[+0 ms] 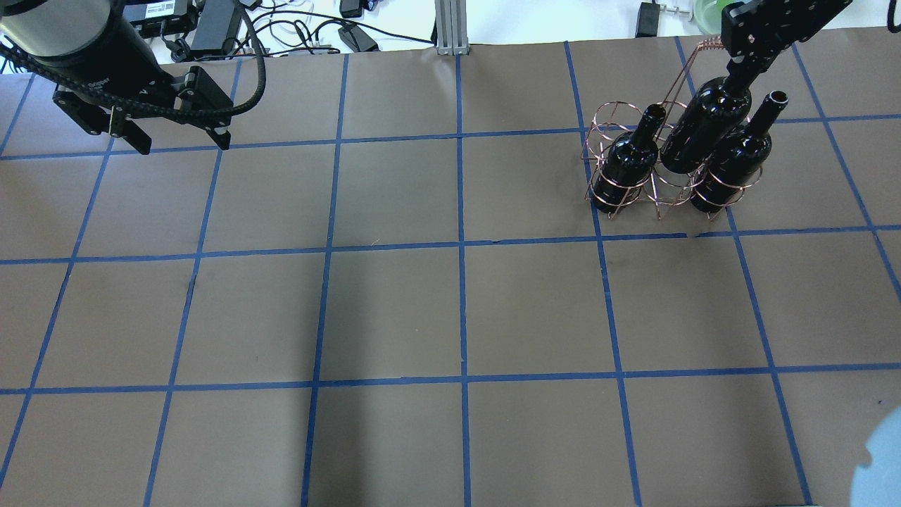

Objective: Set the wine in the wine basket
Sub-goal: 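Carry the bottle to the copper rack and lay it in the empty slot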

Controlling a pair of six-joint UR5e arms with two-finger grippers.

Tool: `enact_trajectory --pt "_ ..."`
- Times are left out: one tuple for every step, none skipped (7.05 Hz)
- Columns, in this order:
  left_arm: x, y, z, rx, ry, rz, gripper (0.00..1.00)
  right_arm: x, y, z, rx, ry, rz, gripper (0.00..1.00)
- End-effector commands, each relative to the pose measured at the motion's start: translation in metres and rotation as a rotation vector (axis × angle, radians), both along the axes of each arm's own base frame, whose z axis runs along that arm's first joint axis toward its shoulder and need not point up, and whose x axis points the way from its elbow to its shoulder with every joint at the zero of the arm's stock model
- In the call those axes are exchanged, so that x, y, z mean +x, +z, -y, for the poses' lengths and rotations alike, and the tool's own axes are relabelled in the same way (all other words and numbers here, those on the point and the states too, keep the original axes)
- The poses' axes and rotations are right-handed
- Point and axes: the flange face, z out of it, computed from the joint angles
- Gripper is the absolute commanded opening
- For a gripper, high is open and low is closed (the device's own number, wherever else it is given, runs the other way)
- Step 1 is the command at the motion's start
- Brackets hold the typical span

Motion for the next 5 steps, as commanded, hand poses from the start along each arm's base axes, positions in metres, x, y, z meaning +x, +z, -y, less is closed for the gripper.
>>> enact_trajectory --pt "-0.0008 0.0003 -0.0004 -0.001 -0.002 0.001 1.0 0.0027 -0.0049 -0.0004 0.01 0.003 0.001 0.04" --pt "-0.0007 0.0003 -0.0004 0.0 -0.002 0.002 1.0 0.0026 -0.0067 -0.0009 0.016 0.003 0.001 0.05" --pt "-0.0007 0.0003 -0.0004 0.0 -0.002 0.002 1.0 0.0028 -0.0096 -0.002 0.022 0.003 0.002 0.2" --pt "-0.0007 -0.0005 -0.0005 0.001 -0.002 0.002 1.0 0.003 -0.0135 -0.0028 0.031 0.006 0.004 0.64" --pt "-0.0007 -0.0005 -0.0005 0.001 -0.002 0.002 1.0 0.0033 -0.014 -0.005 0.035 0.012 0.003 0.79"
